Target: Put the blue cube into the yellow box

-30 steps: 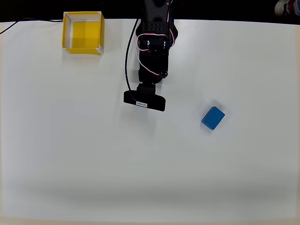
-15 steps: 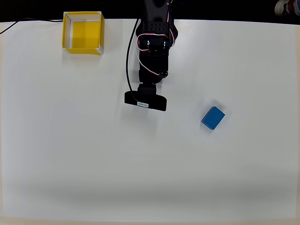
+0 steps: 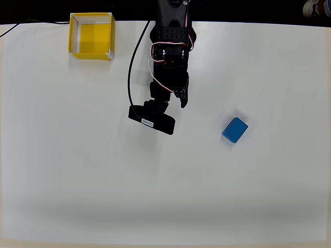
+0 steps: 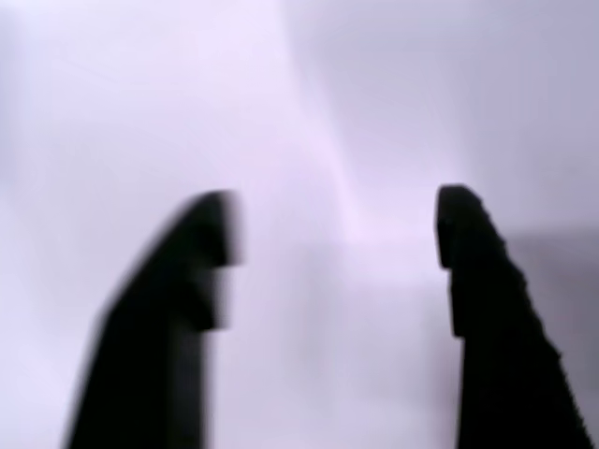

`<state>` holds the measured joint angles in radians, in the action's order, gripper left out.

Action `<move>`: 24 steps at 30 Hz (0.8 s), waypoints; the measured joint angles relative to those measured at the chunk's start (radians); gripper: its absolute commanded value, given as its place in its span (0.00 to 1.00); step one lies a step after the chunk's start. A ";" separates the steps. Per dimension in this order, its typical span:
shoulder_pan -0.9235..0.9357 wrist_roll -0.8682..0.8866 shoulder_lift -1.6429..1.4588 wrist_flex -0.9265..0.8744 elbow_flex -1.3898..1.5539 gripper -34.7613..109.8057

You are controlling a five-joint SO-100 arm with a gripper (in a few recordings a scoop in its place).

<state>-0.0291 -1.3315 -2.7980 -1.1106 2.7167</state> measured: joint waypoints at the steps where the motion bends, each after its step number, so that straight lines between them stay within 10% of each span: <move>1: 0.000 0.018 0.043 0.003 -0.041 0.50; 24: -0.310 0.594 0.933 -0.186 -0.920 0.56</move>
<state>-0.3390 -0.7378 -1.8653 -1.2962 1.7963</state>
